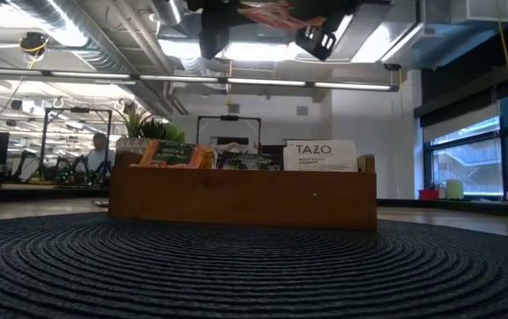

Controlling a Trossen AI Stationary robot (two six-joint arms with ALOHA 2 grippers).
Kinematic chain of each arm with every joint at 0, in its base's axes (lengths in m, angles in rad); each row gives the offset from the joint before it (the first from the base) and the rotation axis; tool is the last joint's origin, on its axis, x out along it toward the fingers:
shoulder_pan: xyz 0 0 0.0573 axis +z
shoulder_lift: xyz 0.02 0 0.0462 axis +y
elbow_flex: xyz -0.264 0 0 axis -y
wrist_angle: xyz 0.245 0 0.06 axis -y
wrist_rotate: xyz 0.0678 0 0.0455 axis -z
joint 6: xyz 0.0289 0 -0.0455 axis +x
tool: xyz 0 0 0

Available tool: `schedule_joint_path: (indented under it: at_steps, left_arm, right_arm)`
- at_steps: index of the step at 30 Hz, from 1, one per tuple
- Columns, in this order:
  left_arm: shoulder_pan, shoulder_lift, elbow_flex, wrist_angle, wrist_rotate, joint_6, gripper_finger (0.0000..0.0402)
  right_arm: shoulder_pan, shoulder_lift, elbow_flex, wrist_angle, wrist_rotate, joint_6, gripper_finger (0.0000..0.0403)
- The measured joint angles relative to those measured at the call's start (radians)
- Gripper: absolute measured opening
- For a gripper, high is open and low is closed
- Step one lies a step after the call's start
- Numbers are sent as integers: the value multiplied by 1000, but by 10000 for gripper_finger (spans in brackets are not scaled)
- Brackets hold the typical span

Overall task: Pick & Place Tea
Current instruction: Put the orange tea bag into the left slot of the wooden organizer

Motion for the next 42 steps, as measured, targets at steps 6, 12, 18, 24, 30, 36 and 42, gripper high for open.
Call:
schedule_joint_path:
  at_steps: [6,12,18,24,30,36,42]
  left_arm:
    - [2,0,0,3,-1,8,114]
    - [2,0,0,3,16,49,104]
    - [2,0,0,6,5,53,61]
    - [2,0,0,6,10,61,6]
    - [2,-38,1,-31,16,109,3]
    - [-8,-151,-5,-166,-131,131,2]
    - [-75,-287,-210,35,-245,93,2]
  right_arm:
    - [0,1,0,28,0,20,6]
    - [0,4,0,64,6,18,7]
    - [0,4,0,67,8,18,7]
    - [-1,4,0,67,12,-33,8]
    - [-12,-9,0,55,11,-30,56]
    - [-50,-116,0,10,113,-33,97]
    - [-47,-244,1,-33,289,-22,99]
